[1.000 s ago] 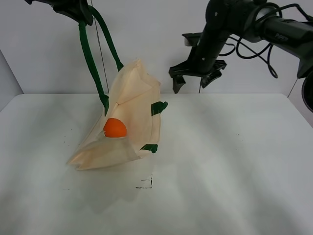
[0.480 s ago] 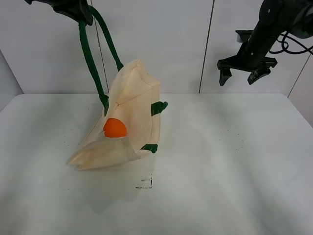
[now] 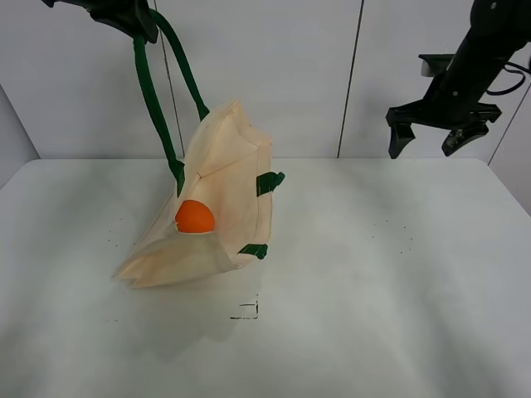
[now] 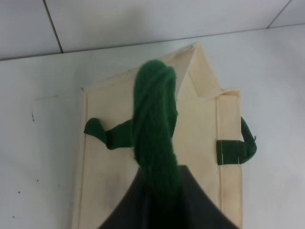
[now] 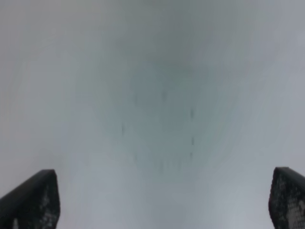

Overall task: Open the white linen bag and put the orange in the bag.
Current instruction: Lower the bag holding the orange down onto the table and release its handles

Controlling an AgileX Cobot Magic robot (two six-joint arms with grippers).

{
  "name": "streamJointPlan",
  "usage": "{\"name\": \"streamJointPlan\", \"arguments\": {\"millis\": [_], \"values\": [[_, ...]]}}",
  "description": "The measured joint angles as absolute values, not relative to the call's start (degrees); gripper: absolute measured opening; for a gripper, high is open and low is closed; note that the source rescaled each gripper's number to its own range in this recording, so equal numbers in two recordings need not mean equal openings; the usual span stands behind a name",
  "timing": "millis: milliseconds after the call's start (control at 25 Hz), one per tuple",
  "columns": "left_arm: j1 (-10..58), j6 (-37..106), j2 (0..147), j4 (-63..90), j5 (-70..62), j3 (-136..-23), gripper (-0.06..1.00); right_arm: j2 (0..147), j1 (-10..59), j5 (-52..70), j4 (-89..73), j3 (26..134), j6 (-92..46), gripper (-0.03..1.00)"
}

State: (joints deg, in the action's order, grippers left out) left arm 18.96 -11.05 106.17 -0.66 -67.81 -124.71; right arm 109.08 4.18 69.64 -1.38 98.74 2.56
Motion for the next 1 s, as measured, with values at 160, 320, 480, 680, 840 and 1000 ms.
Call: {"name": "streamJointPlan", "arguments": {"millis": [160,320,480,680,840,1000], "values": [[18.96,-11.0,106.17,-0.66,-67.81,-124.71,0.0,94.75,4.3,69.65,-1.38,83.29,1.73,1.0],[18.96,-10.94,106.17,-0.66,-67.81,-124.71,0.0,78.96,4.3,69.81,-1.38,68.35,1.6,1.0],[18.96,-10.94,106.17,-0.66,-67.81,-124.71,0.0,63.04,4.3,69.09,-1.38,55.13,1.6,1.0],[18.96,-10.94,106.17,-0.66,-67.81,-124.71,0.0,43.98,4.3,63.63,-1.35,41.4,1.6,1.0],[18.96,-10.94,106.17,-0.66,-67.81,-124.71,0.0,28.58,4.3,60.06,-1.24,32.77,1.34,1.0],[18.96,-10.94,106.17,-0.66,-67.81,-124.71,0.0,15.68,4.3,59.92,-1.17,28.5,1.09,1.0]]}}
